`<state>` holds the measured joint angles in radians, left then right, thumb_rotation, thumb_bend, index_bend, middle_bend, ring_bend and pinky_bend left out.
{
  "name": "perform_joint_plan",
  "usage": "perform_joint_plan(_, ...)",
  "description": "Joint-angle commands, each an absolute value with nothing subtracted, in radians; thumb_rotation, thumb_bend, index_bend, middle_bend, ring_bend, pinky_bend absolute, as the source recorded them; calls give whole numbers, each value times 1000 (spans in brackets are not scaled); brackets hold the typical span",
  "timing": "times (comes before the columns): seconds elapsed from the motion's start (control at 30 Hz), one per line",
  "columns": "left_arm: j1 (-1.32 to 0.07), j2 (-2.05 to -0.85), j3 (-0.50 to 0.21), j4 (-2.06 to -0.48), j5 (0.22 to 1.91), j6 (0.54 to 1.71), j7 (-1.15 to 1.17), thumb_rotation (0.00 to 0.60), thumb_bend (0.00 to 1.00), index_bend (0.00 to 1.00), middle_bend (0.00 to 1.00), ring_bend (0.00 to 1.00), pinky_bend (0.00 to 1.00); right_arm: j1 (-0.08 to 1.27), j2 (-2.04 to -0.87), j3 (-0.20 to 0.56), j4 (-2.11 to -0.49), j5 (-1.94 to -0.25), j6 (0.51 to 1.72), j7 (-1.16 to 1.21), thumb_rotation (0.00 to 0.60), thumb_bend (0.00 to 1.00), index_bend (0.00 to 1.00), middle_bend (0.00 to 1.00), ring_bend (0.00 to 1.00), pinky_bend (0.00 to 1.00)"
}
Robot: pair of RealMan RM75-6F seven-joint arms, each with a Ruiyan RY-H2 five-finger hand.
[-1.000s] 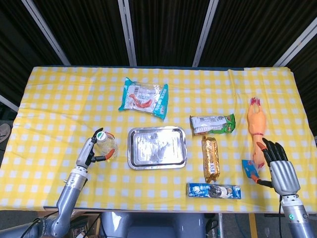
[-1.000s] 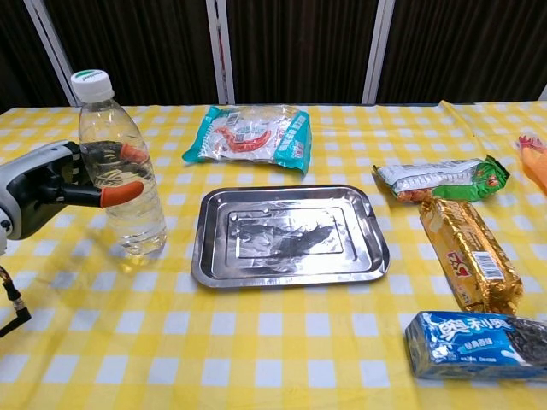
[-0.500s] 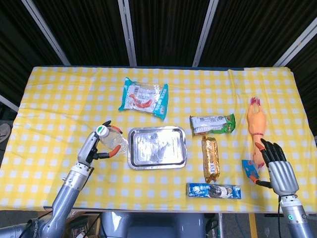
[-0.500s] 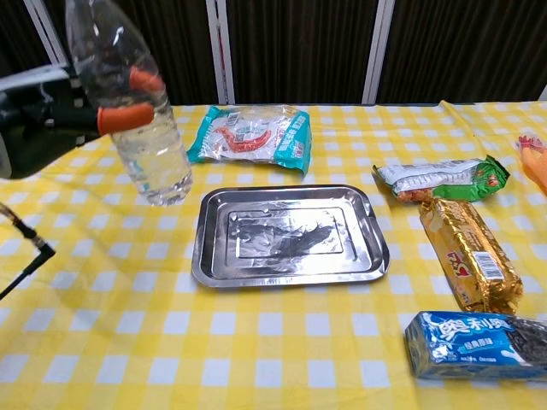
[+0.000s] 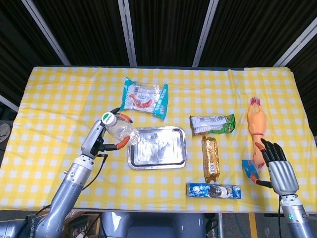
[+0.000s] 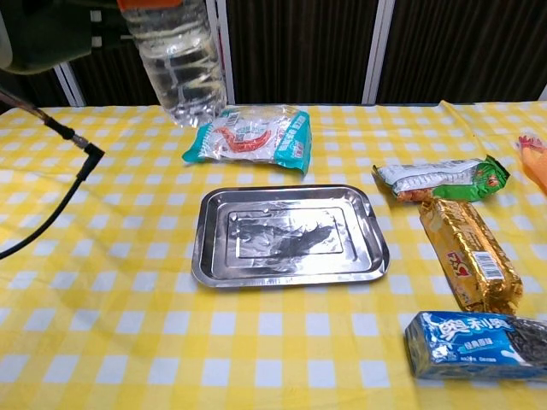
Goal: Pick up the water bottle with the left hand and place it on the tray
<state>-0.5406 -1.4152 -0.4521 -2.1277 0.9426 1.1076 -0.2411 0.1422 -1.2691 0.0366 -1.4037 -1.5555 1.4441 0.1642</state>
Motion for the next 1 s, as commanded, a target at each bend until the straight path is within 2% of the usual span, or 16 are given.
perform_joint_plan(0.03, -518, -1411, -402, -2038, 938, 1064, -299, 600, 485, 484, 460, 0, 69, 142, -1269, 35, -1406, -1558, 1445, 162, 600, 50, 111, 0, 37, 0)
perform_joint_plan(0.17, -505, -1432, -361, -1909, 947, 1010, -372, 600, 484, 483, 460, 0, 69, 141, -1268, 37, -1408, -1557, 1448, 160, 600, 50, 111, 0, 38, 0)
perform_joint_plan(0.27, -513, -1446, -369, -1855, 947, 972, -421, 600, 484, 484, 460, 0, 69, 142, -1270, 39, -1405, -1552, 1445, 161, 600, 50, 111, 0, 38, 0)
perform_joint_plan(0.4, -530, -1433, -394, -1910, 1003, 989, -402, 600, 484, 484, 459, 0, 69, 145, -1274, 39, -1400, -1549, 1438, 157, 600, 49, 111, 0, 37, 0)
perform_joint_plan(0.53, -531, -1407, -411, -2035, 1043, 1043, -351, 600, 483, 483, 459, 0, 68, 146, -1276, 39, -1397, -1548, 1435, 156, 600, 49, 111, 0, 37, 0)
perform_joint_plan(0.7, -507, -1383, -377, -2098, 1078, 1084, -314, 600, 481, 482, 456, 0, 68, 145, -1274, 37, -1398, -1552, 1437, 157, 600, 49, 111, 0, 37, 0)
perform_joint_plan(0.87, -488, -1418, -310, -1976, 1037, 1054, -358, 600, 480, 480, 453, 0, 69, 144, -1273, 34, -1407, -1558, 1442, 153, 600, 49, 111, 0, 38, 0)
perform_joint_plan(1.0, -493, -1451, -300, -1867, 1009, 995, -431, 600, 480, 479, 453, 0, 69, 144, -1272, 35, -1411, -1557, 1441, 151, 600, 49, 111, 0, 38, 0)
